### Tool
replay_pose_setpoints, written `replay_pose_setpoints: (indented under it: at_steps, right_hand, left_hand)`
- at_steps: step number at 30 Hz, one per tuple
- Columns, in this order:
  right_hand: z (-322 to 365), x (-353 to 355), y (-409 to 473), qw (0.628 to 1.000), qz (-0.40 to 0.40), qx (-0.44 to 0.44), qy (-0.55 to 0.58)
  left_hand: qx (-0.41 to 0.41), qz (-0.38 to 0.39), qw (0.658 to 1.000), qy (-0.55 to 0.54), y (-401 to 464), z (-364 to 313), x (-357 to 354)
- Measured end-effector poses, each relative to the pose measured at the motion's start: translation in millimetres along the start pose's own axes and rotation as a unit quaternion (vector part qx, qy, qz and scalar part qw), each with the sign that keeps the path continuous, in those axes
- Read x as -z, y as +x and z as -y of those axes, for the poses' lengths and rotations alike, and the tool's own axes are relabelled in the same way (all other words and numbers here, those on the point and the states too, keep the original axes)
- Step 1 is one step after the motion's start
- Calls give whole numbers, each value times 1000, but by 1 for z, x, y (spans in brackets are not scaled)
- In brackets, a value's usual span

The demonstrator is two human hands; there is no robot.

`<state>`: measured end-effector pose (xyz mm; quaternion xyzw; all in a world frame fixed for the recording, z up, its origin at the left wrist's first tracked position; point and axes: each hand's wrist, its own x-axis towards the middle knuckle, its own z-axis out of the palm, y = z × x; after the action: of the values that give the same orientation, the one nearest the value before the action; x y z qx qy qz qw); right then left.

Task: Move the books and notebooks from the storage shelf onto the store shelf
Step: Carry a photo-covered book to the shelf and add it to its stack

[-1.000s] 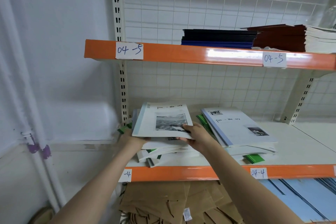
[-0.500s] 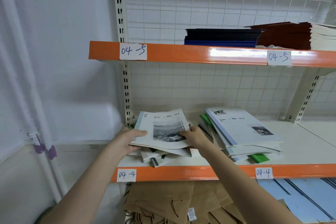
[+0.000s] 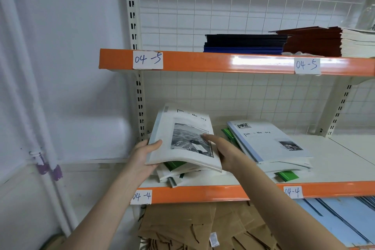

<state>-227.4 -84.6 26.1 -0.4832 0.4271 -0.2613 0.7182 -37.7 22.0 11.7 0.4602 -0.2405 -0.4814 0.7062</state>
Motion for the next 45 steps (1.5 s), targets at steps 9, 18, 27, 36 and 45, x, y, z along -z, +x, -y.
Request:
replay_pose_setpoints:
  at_steps: [9, 18, 27, 36, 45]
  right_hand:
    - [-21, 9, -12, 981, -58, 179, -35]
    - [-61, 48, -62, 975, -143, 169, -33]
    - [-95, 134, -118, 935, -296, 170, -94]
    - [-104, 229, -144, 920, -357, 143, -74]
    - [-68, 339, -152, 919, -354, 149, -84]
  left_hand:
    - [117, -5, 984, 132, -5, 11, 4]
    - [-24, 27, 945, 326, -24, 50, -23]
    - [-11, 159, 930, 332, -42, 100, -106]
    - [28, 219, 924, 312, -42, 150, -192]
    - [45, 219, 922, 315, -16, 199, -303]
